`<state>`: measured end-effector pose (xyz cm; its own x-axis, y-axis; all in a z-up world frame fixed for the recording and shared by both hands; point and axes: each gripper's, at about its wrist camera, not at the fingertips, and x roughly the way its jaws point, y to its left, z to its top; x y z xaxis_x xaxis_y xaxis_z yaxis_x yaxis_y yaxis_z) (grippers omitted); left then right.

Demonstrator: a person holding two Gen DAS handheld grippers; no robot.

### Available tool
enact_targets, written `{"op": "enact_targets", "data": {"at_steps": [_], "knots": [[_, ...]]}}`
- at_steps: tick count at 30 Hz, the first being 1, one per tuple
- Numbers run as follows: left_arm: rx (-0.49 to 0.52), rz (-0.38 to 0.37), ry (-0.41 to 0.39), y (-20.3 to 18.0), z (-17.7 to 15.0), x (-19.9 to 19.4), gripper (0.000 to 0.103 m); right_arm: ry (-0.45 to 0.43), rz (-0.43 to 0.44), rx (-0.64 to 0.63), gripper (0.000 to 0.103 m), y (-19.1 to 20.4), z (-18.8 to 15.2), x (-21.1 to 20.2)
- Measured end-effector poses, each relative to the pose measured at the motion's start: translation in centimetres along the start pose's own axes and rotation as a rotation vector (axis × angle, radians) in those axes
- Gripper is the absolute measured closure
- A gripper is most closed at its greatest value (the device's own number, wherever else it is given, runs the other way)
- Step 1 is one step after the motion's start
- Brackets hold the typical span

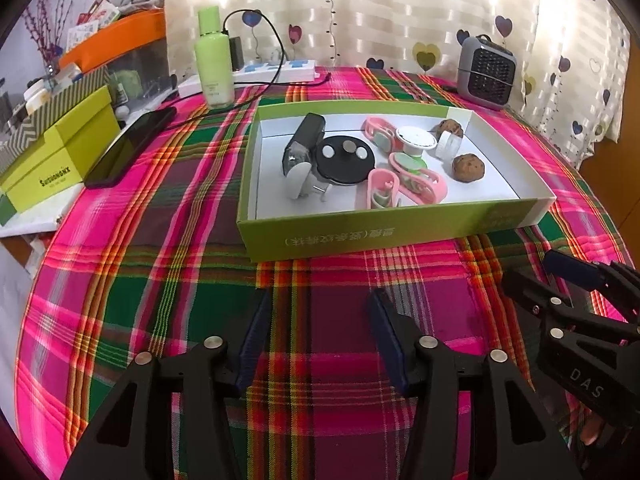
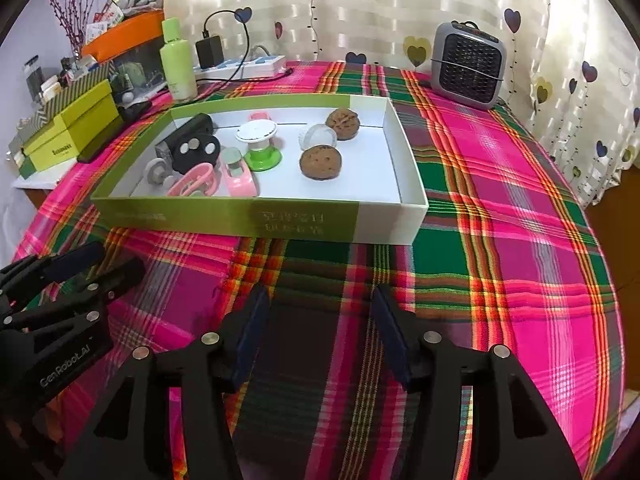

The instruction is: Organize objects

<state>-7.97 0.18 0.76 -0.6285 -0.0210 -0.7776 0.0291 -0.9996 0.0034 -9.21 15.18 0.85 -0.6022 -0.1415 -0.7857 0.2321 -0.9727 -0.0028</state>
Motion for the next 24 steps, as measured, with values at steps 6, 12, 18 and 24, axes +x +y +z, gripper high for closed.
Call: {"op": "enact_targets", "data": {"at_steps": [6, 12, 18, 24], "knots": [[0.013, -0.013, 0.008, -0.4, 0.2, 0.2, 0.039, 0.008, -0.031, 0.028, 0.036, -0.5, 0.0, 0.1], [0.005, -0.006, 0.012, -0.7, 0.3, 0.4, 0.032, 0.013, -0.044, 0.044, 0.032, -1.0, 0.0, 0.2], [0.005, -0.004, 0.013, -1.1, 0.3, 0.6, 0.03, 0.02, -0.046, 0.05, 0.024, -1.5, 0.2, 0.4], [0.007, -0.003, 0.013, -1.0, 0.4, 0.6, 0.03, 0.021, -0.047, 0.05, 0.024, -1.4, 0.2, 0.4]]}}
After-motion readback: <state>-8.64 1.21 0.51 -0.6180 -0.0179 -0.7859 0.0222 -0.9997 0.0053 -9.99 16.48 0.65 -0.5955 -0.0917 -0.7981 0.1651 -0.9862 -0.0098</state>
